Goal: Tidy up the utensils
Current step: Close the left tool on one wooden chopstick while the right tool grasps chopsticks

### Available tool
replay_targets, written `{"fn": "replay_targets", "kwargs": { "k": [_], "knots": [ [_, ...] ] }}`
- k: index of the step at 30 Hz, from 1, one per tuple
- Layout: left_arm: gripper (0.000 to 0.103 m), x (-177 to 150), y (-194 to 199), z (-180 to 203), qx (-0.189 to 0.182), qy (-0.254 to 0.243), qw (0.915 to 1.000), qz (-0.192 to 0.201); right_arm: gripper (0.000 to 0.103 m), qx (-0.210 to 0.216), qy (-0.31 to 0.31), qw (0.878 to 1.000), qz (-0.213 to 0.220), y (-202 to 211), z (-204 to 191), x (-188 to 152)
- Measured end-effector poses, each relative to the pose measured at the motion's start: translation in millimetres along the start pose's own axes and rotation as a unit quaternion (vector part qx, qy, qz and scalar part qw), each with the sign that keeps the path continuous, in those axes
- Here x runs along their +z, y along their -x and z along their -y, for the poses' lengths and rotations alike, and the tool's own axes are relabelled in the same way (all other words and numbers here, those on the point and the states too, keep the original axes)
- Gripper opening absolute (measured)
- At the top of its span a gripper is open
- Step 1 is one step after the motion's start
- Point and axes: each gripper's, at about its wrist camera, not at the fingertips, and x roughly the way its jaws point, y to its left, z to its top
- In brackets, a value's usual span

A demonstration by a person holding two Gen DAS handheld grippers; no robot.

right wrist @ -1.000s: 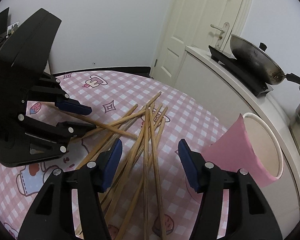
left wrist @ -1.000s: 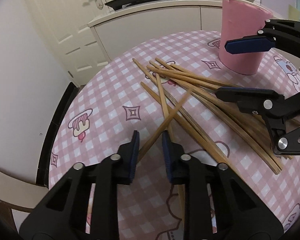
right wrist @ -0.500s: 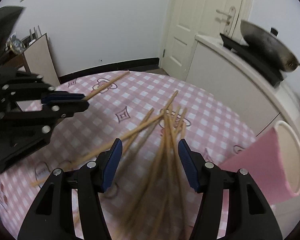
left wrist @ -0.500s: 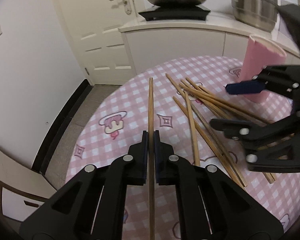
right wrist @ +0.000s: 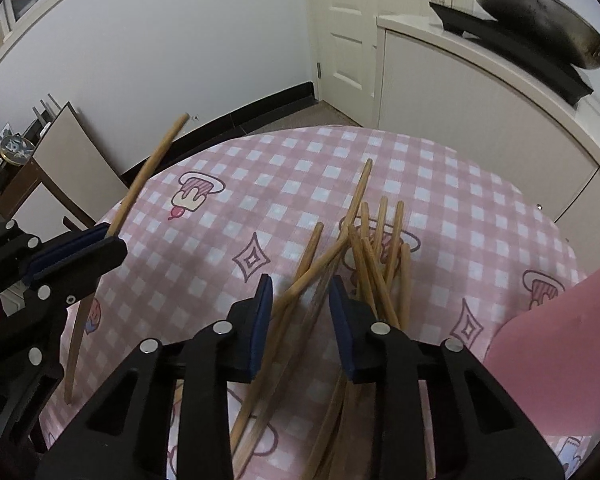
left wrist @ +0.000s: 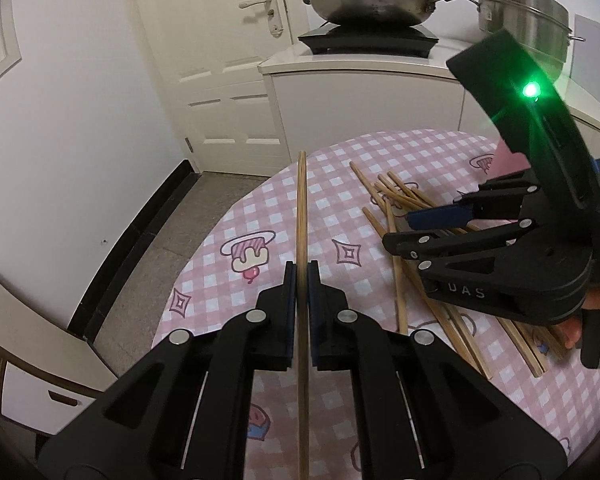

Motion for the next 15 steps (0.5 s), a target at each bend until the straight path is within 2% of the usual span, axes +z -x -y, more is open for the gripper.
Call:
{"fn": "replay_targets", "kwargs": {
  "k": [7,12,15],
  "knots": [
    [0.006,3.8,-1.9,-5.3,0.003,0.010,0.9999,-0.002,0.010,0.012,-0.012,1.000,0.000,-4.0,3.5,7.9],
    [0.006,5.3,-4.6,-4.9,0.000,0.014,0.9999,-0.004,0.003,0.016,-0.008,1.000,-0.003,-7.2,-0.4,13.4],
    [0.006,5.4,-5.9,-3.7,0.000,0.015,0.9999,-0.006,0.002,0.017,-0.015,1.000,-0.005,-11.0,1.7,17.0]
  ]
}}
